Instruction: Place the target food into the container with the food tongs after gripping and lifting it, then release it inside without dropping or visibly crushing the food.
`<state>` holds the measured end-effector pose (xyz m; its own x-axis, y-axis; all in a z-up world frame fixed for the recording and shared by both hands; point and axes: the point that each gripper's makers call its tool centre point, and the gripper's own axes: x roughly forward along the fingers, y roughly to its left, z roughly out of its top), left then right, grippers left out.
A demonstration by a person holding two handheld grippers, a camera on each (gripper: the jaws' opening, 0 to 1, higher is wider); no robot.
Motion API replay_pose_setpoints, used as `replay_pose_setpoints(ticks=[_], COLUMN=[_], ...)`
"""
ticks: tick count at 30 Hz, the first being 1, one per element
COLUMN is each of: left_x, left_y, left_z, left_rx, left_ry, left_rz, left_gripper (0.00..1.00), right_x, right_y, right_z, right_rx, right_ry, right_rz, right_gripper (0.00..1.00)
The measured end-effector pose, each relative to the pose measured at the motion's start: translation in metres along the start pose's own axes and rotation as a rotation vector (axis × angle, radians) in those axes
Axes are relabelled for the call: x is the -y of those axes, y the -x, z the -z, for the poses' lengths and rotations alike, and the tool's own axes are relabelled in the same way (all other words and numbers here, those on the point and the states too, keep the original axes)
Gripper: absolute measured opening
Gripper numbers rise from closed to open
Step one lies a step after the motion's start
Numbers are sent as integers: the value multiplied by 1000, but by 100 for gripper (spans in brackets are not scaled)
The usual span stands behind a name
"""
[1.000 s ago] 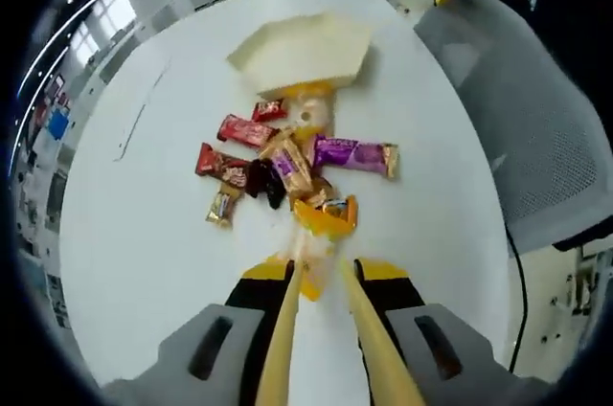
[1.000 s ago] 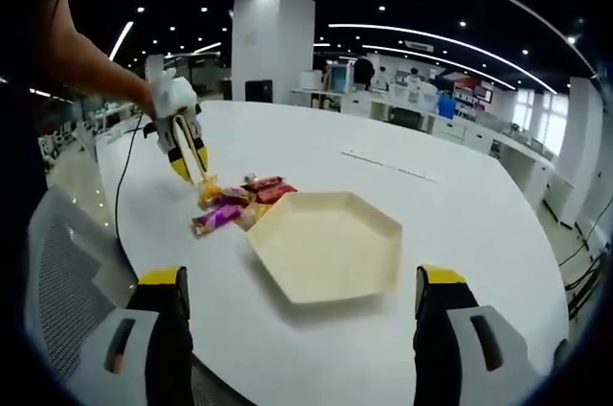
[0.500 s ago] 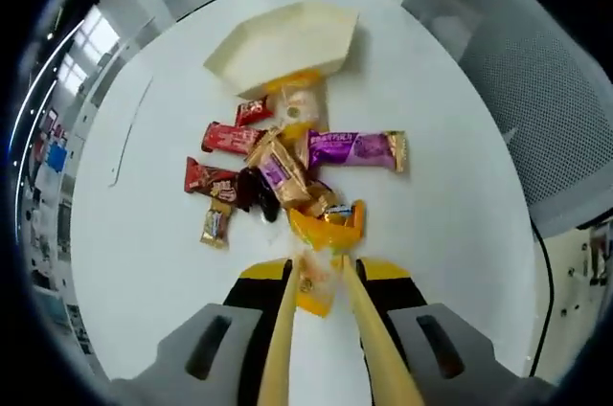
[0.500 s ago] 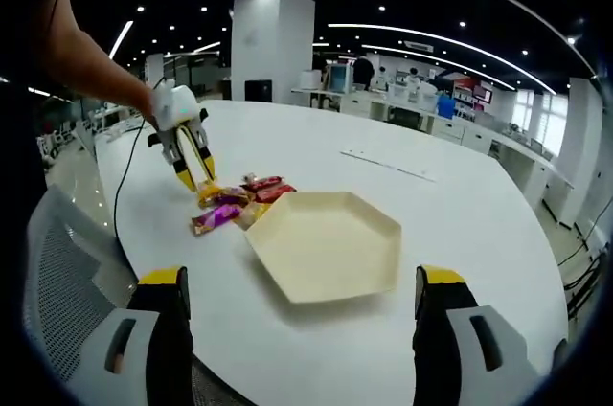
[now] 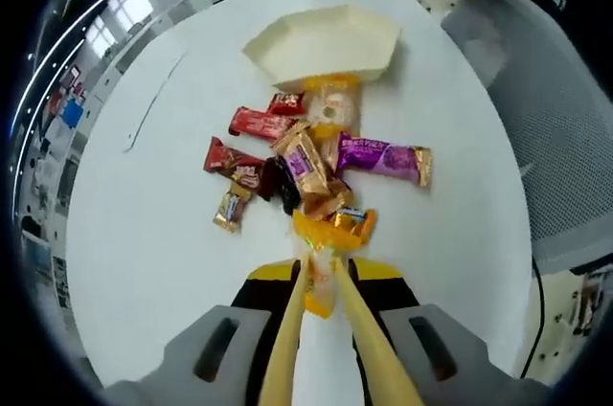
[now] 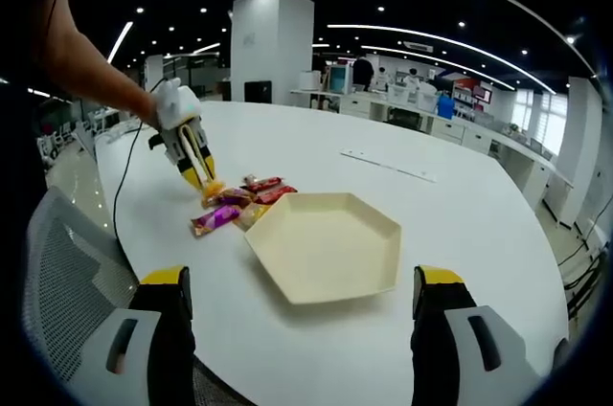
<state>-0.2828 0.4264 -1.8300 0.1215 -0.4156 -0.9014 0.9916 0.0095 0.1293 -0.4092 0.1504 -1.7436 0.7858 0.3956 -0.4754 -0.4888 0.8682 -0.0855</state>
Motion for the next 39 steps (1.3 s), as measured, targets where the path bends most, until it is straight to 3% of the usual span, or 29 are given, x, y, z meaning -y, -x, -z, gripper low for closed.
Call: replay_pose_setpoints(ticks=[7, 21, 33, 39], left_x=[-9, -21, -38, -36], left_y=[11, 29, 32, 27], left_z=[-9, -31, -75, -110], left_rx=[0, -29, -46, -44], left_ry=[59, 37, 2, -27], left_rz=[-13, -12, -50, -32], left_gripper=[15, 14, 14, 15], right_x=[-1, 2, 3, 3], right_y=[0, 3, 5, 6], right_z=[-1, -5, -9, -11], right_rx=[3, 25, 44, 54], right_ry=[6, 7, 13, 10], right_rz=[-3, 11, 19, 23], right_gripper=[94, 93, 92, 92])
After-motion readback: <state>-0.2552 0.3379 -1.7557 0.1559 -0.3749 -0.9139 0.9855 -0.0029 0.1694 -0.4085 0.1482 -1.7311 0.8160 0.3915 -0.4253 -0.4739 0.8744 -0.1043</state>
